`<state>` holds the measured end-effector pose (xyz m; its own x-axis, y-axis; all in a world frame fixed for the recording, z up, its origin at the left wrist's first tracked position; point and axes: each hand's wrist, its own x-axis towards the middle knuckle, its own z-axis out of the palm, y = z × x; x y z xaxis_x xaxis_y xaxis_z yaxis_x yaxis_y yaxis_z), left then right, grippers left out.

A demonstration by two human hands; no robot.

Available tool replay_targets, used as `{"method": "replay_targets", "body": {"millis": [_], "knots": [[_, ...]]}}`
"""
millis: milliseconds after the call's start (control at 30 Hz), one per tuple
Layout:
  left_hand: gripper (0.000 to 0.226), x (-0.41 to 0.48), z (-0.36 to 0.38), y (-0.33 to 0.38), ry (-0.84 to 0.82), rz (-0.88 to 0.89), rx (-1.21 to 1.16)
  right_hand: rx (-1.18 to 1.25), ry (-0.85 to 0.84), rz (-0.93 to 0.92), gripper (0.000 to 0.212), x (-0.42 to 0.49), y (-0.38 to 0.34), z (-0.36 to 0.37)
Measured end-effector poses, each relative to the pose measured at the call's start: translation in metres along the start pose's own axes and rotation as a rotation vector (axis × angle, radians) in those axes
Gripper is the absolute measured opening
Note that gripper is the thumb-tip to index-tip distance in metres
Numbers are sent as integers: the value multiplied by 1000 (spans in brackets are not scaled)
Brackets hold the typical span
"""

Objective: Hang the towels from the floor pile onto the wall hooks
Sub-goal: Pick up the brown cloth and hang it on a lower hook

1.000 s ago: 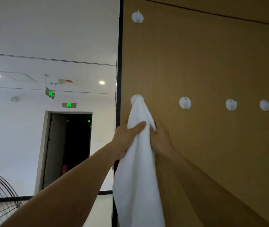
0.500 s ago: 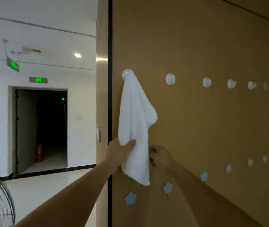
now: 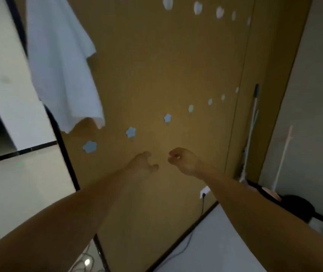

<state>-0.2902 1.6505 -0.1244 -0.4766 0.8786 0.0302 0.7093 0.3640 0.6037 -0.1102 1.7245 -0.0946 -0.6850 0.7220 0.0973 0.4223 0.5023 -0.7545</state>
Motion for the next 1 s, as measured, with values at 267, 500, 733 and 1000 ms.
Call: {"method": "replay_targets", "body": {"millis": [267,500,733,1000], "knots": [[64,-72,172,127,-389,333,251,-196,51,336,44,-168,163,-73],[77,-140,321,196,-715,465,360,-193,116,680,47,-317,281,-102],[74,-181,458,231,-978,594,472,-57,211,1025,45,-430,365,-88],[55,-223,625,209,-1255,697,536,74,269,1364,40,-518,472,-31]]}}
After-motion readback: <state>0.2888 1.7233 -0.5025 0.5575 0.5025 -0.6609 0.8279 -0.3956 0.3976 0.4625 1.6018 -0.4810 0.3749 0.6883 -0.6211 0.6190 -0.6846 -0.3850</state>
